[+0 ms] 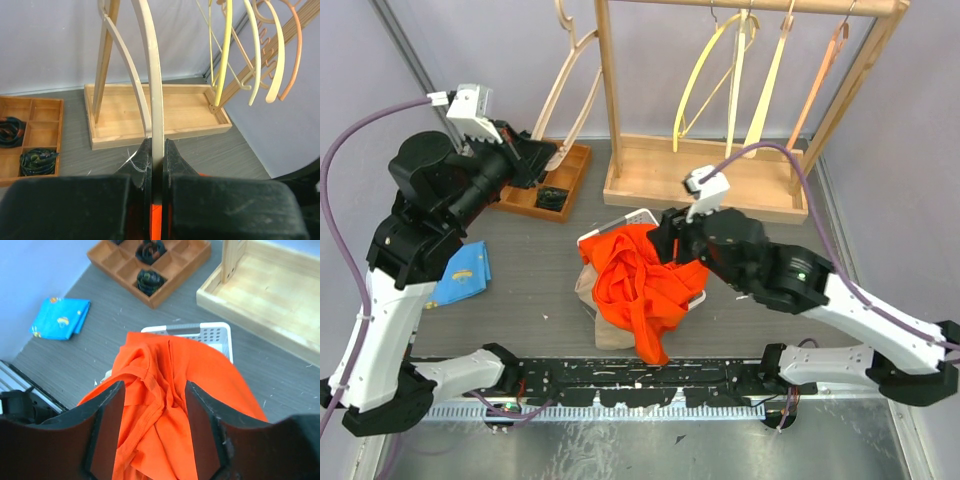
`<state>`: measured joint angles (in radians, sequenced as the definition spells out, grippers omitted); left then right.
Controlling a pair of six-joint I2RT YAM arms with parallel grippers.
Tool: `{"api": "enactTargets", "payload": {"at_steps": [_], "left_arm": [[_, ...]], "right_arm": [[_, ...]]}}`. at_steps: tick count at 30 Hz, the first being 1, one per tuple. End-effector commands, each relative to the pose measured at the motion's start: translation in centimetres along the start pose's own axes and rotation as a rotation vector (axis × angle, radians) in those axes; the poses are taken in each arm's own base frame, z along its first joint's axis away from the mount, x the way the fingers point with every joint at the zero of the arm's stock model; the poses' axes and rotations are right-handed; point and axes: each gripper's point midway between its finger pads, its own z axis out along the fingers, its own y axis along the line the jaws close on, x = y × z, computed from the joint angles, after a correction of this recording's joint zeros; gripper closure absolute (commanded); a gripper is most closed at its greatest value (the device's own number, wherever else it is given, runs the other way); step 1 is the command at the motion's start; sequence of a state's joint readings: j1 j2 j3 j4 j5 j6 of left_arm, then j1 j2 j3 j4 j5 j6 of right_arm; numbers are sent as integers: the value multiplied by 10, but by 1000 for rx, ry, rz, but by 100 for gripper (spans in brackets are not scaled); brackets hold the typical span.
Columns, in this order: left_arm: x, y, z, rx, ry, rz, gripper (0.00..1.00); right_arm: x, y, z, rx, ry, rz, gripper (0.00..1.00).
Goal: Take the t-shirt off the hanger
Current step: Place the T-shirt in the bin, then place the hanger on the clothesline.
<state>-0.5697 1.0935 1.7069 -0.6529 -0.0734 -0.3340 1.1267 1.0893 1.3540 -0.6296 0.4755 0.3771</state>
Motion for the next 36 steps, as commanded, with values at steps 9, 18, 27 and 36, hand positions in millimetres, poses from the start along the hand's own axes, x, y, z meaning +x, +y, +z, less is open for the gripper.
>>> {"api": "enactTargets", "payload": {"at_steps": [9,18,27,36], "left_arm": [[-22,-17,-9,68,-30,16,100],[-3,-3,-58,42,-21,8,100],[11,-6,-92,91,12,2,100],[18,-10,-73,113,35,16,100]], "right_arm": [[-71,-38,-69,56,-248,50,38],[-79,-41,-68,80,-282,17,13],[-98,-68,-89,169,-414,80,0],[-102,-81,-105,199,-434,87,0]]}}
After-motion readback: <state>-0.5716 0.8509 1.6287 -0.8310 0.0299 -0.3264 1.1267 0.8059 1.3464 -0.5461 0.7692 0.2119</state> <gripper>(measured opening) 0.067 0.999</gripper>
